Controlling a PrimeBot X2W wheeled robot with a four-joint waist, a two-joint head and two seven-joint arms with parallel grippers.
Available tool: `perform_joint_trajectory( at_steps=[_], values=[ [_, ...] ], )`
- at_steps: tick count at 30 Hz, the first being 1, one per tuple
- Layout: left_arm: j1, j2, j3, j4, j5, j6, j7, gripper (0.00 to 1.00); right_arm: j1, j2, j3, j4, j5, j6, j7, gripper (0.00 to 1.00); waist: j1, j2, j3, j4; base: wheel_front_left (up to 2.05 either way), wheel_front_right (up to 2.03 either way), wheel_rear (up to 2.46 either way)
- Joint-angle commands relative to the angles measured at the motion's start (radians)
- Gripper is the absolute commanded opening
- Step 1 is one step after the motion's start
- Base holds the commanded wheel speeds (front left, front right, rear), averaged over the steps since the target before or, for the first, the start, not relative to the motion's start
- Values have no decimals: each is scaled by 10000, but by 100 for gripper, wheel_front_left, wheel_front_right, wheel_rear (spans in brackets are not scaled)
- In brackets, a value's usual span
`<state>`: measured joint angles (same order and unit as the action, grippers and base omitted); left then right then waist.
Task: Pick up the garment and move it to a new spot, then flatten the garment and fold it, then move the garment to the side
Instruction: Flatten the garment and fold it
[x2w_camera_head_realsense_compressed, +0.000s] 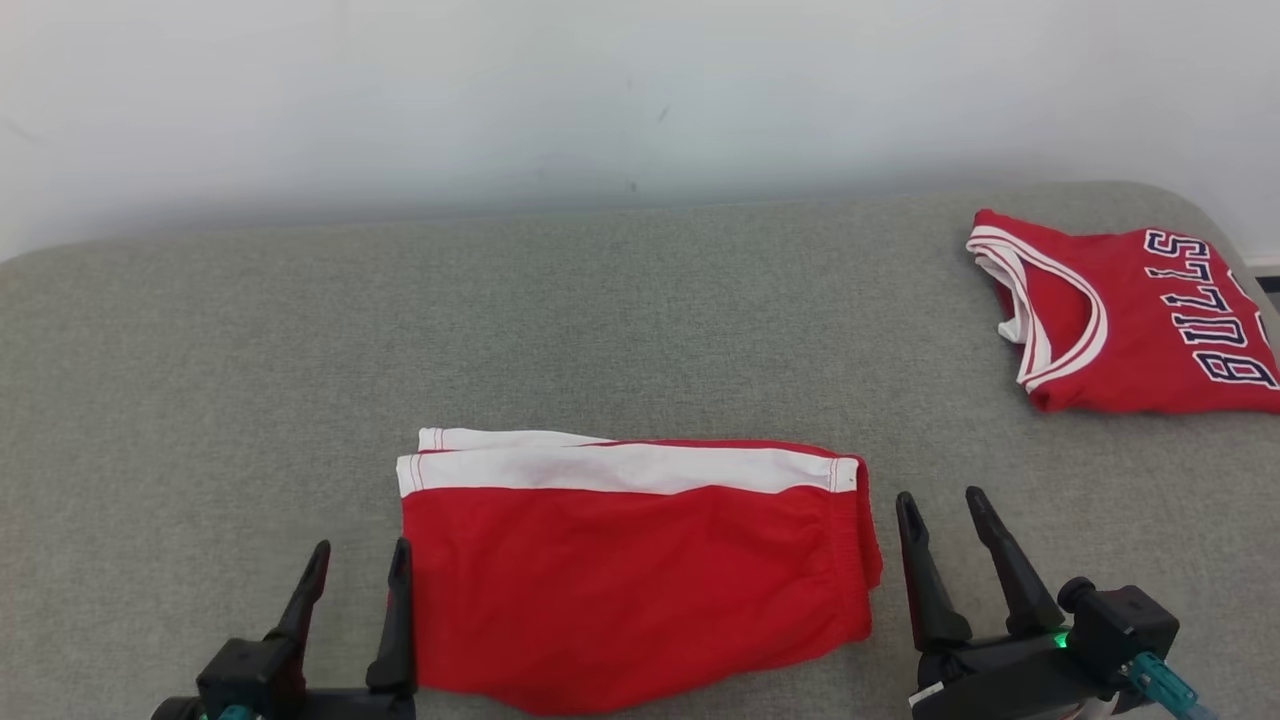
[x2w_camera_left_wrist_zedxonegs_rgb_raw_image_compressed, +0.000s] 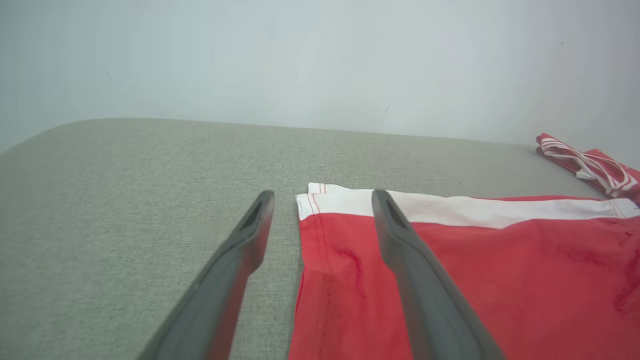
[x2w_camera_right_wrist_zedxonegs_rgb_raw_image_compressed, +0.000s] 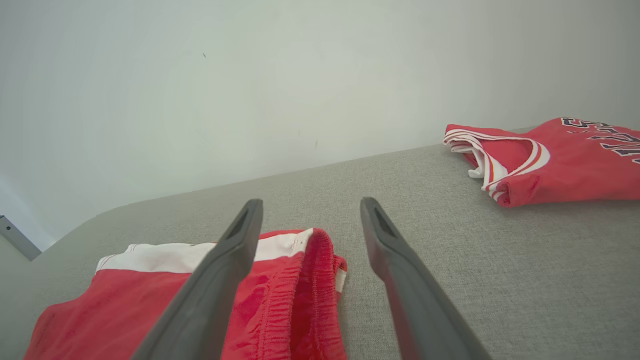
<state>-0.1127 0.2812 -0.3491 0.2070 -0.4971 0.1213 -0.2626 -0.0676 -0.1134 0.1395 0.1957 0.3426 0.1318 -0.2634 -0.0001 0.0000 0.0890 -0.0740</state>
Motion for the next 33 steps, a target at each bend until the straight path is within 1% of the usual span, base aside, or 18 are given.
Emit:
perform_joint_trajectory(
  at_steps=[1,5,10,13,15,18,21,24,29,33],
  values=[
    [172,-59,110,-53,139,-75,-24,100,-101,39,-54,-38,-100,-19,1,100,1,0,-40,71,0,0,0],
    [502,-302,878,-448,1058,-206,-25,100,-44,125,-253,-67,-299,-19,1,100,1,0,-160,213,0,0,0],
    [1072,-663,1905,-1179,1904,-428,-26,100,181,185,-583,-104,-568,-19,1,100,1,0,-357,316,0,0,0],
    [1395,-786,2388,-1454,2402,-758,-26,100,457,239,-837,-192,-700,-19,1,100,1,0,-483,391,0,0,0],
    [1659,-1079,2729,-1598,2569,-941,-26,100,639,278,-915,-299,-800,-19,1,100,1,0,-567,428,0,0,0],
    [1953,-1369,3111,-1621,2944,-1147,-26,100,946,322,-1092,-385,-901,-19,1,100,1,0,-683,467,0,0,0],
    [2290,-1751,3335,-1726,3365,-1309,-26,100,1123,426,-1231,-398,-1006,-19,1,100,1,0,-768,447,0,0,0],
    [2430,-1958,3449,-1672,3590,-1462,-26,100,1151,490,-1322,-326,-1078,-19,1,100,1,0,-809,417,0,0,0],
    [2533,-2143,3593,-1556,3758,-1625,-26,100,1229,577,-1425,-310,-1190,-19,1,100,1,0,-857,436,0,0,0],
    [2595,-2240,3669,-1543,3914,-1659,-27,100,1302,605,-1448,-327,-1263,-19,1,100,1,0,-866,410,0,0,0]
  ],
)
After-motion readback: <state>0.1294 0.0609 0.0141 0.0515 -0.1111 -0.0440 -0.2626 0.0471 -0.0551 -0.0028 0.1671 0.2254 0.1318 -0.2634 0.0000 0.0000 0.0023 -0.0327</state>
